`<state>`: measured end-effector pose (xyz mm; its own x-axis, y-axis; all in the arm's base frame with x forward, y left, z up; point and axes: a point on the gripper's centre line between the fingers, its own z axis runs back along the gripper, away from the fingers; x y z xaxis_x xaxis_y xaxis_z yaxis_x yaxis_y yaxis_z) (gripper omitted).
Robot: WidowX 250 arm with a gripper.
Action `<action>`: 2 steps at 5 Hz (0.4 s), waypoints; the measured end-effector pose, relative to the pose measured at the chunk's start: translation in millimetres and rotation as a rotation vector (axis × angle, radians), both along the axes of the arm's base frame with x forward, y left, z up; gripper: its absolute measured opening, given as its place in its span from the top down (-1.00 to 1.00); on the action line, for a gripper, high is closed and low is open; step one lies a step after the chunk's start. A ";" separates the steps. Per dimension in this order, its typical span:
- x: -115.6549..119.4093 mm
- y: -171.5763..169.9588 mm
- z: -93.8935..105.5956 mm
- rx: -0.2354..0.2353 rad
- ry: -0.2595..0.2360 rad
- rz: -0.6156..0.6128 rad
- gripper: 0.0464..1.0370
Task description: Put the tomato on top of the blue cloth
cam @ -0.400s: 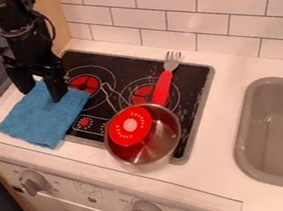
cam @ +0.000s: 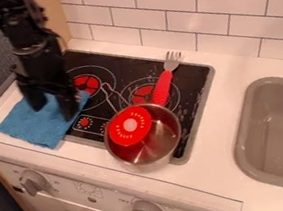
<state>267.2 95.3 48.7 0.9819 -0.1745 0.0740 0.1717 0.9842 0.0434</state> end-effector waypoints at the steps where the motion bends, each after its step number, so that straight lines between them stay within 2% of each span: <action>1: -10.6 -37.3 16.9 0.005 -0.051 -0.129 -0.92; 2: -27.7 -79.1 37.2 -0.008 -0.118 -0.274 -0.92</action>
